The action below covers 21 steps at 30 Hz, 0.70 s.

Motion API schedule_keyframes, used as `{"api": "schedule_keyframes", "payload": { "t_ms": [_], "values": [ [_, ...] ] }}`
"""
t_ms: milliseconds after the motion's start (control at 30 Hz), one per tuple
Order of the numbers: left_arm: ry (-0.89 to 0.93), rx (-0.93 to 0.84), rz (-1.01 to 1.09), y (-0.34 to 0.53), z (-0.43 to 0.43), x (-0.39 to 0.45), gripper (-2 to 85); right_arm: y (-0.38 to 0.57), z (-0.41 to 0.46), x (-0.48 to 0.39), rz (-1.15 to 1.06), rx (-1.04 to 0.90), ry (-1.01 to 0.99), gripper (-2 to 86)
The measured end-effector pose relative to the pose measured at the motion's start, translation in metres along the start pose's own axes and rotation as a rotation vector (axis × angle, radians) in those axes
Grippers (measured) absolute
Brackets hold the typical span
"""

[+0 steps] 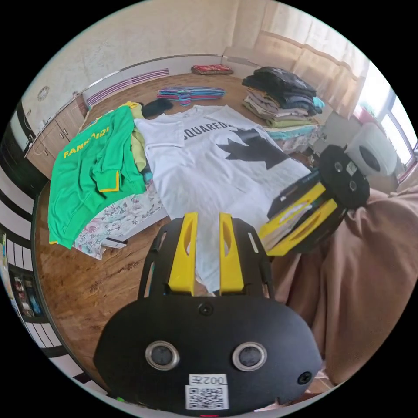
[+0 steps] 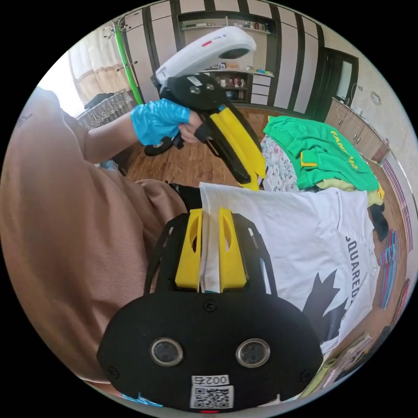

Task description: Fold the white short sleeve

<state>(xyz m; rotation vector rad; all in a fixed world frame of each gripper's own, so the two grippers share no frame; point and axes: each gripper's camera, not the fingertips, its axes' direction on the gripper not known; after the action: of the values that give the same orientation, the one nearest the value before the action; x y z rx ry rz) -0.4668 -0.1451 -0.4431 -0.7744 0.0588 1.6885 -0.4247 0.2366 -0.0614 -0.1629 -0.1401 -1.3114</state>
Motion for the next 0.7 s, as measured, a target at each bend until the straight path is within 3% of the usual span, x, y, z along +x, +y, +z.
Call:
{"api": "schedule_keyframes", "payload": {
  "t_ms": [300, 700],
  "values": [
    [0.094, -0.032, 0.131, 0.090, -0.030, 0.009, 4.0, -0.030, -0.009, -0.029, 0.039, -0.051, 0.040, 5.0],
    [0.076, -0.027, 0.094, 0.150, -0.064, 0.007, -0.9, -0.052, -0.042, -0.066, 0.092, -0.020, 0.076, -0.7]
  ]
}}
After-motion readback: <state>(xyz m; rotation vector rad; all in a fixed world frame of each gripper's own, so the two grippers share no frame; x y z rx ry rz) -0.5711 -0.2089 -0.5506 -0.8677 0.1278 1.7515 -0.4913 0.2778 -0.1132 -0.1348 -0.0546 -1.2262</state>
